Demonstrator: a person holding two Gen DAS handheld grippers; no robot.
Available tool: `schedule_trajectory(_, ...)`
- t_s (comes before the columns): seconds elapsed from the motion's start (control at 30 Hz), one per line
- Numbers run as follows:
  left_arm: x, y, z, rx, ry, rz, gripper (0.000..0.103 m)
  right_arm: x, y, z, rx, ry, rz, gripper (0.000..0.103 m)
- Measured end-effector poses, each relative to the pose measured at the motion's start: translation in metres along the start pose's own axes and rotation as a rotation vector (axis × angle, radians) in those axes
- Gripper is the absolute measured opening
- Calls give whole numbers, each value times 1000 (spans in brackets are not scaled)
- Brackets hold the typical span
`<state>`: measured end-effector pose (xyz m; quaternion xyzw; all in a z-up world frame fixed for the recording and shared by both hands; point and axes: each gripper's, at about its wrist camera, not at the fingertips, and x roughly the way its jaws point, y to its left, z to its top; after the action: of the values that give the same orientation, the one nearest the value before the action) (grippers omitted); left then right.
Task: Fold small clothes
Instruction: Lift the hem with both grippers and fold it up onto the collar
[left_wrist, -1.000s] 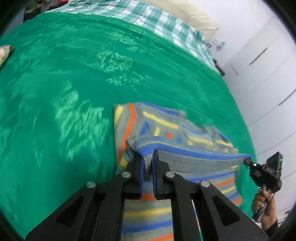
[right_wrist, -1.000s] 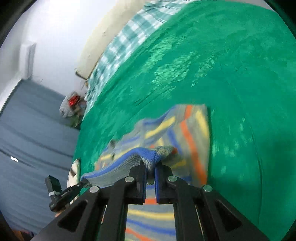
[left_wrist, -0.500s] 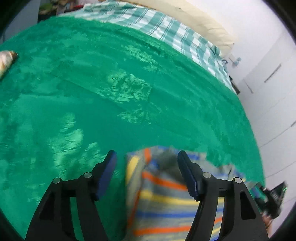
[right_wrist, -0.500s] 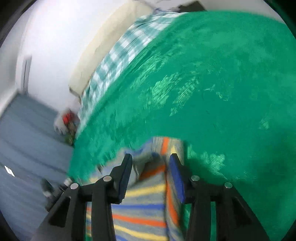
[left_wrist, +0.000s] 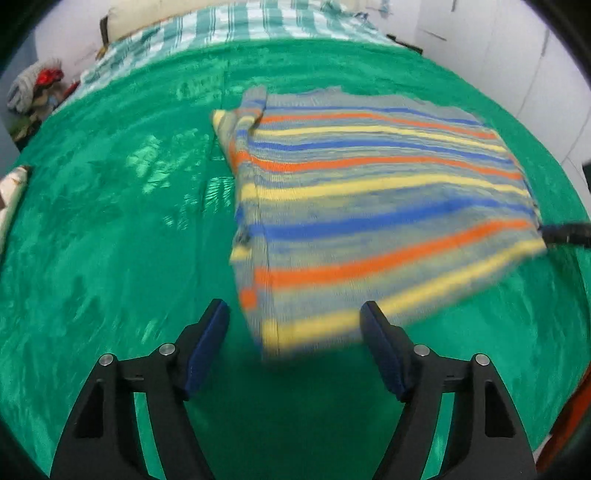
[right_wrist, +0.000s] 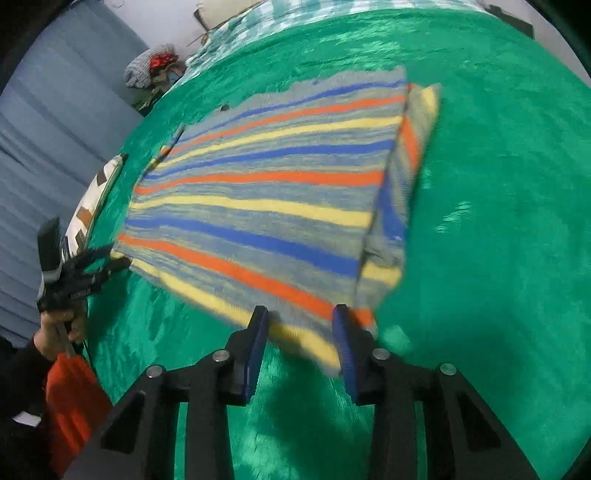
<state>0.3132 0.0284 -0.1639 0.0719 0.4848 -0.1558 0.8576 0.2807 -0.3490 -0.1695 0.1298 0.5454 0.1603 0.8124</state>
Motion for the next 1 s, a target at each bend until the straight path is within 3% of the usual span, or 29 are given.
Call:
schedule_trajectory(0.13, -26, -16, 13, -7, -90, -40, 83, -27, 20, 9, -66, -93, -26, 36)
schedule_trajectory(0.23, -25, -40, 29, -16, -134, -52, 87, -17, 32, 20, -70, -123, -17, 37)
schedule_trajectory(0.33, 1, -65, 32, -20, -95, -39, 87, 13, 30, 9, -48, -71, -68, 38)
schedule_trajectory(0.37, 10, -71, 28, -8, -68, 1, 87, 22, 25, -1, -36, -31, -110, 38)
schedule_trajectory(0.43, 26, -81, 13, 2, 9, 96, 87, 14, 19, -22, -28, -64, -108, 38)
schedule_trajectory(0.53, 12, -74, -15, -62, -5, 79, 96, -7, 19, -52, -14, -103, -120, 41)
schedule_trajectory(0.57, 9, -75, -22, -66, 2, 81, 96, -11, 20, -60, -11, -104, -149, 48)
schedule_trajectory(0.6, 7, -75, -28, -68, 4, 83, 96, -14, 20, -70, -5, -93, -178, 49)
schedule_trajectory(0.77, -5, -86, -43, -91, 3, 101, 97, -26, 20, -104, 68, -190, -159, 64)
schedule_trajectory(0.87, -6, -88, -47, -98, 7, 104, 97, -24, 14, -117, 128, -231, -132, 66)
schedule_trajectory(1.0, -5, -90, -49, -93, 11, 113, 97, -24, 17, -118, 112, -231, -138, 66)
